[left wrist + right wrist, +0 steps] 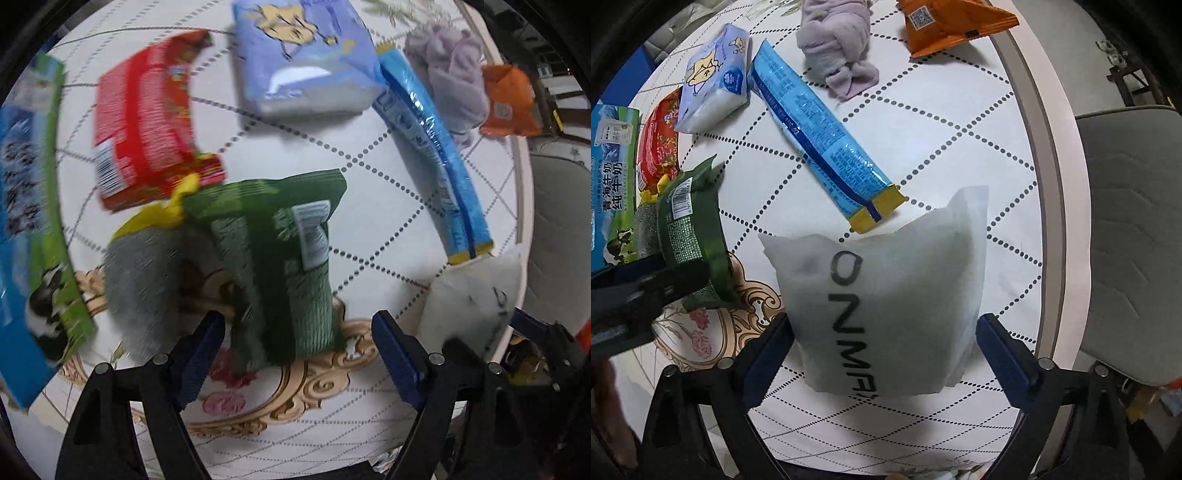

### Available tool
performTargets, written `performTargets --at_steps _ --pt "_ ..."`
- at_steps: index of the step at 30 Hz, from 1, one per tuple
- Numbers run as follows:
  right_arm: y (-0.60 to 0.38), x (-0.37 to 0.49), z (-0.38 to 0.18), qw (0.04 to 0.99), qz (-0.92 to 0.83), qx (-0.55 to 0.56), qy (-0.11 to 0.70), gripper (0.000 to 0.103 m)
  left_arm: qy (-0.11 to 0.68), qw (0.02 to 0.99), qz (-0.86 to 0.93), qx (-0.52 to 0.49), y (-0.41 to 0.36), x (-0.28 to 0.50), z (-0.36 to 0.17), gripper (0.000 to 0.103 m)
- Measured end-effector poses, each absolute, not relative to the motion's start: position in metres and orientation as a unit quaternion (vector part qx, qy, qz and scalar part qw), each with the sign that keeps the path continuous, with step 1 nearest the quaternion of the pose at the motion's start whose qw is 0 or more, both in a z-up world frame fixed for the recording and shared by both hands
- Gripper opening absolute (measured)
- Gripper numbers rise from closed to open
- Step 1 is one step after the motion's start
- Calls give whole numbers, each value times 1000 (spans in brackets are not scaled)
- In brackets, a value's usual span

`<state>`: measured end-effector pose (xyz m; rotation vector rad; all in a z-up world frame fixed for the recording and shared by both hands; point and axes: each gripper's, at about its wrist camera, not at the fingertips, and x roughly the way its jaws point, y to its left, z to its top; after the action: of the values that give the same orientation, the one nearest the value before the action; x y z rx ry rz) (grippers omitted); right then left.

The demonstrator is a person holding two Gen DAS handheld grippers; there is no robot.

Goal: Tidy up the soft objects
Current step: 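Grasp the green snack pack with the left tool while the right tool grasps the white ONMAX bag, then carry both packs into the cardboard box and open both tools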

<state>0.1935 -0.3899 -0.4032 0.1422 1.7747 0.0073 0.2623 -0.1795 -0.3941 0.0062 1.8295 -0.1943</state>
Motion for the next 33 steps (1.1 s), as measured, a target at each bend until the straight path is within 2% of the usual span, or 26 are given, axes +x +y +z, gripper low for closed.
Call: performTargets --at_steps 1,2,3,5,9,11,12,14,16,22,29,33 --pt "-390 193 -406 626 6 59 777 103 792 605 -83 6 -182 263 -398 80" --pt "-390 192 -410 624 10 58 779 103 793 603 -83 10 -183 262 -402 70" --pt "-390 190 -417 621 12 57 781 103 794 603 -79 20 -185 261 -405 56" --pt "-387 186 -424 623 9 45 781 103 792 605 -74 27 -184 257 -409 53" --pt "-375 176 -425 634 0 14 773 102 780 621 -69 26 -180 248 -403 38" --pt "-373 168 -425 640 -5 9 768 95 777 626 -66 26 -178 243 -395 35" --pt "-369 165 -420 643 -7 11 766 91 773 631 -66 26 -176 239 -389 34" --pt "-374 160 -414 648 -9 23 761 77 764 641 -65 27 -181 233 -377 32" --pt "-373 152 -406 650 -7 32 759 72 755 652 -68 24 -178 225 -363 31" --pt "-367 125 -364 666 19 69 743 71 723 685 -85 -9 -155 207 -300 30" --pt "-316 158 -231 714 89 74 690 71 675 730 -94 -53 -82 235 -216 30" --pt "-243 198 -183 728 140 74 667 71 659 745 -82 -63 -28 252 -179 30"
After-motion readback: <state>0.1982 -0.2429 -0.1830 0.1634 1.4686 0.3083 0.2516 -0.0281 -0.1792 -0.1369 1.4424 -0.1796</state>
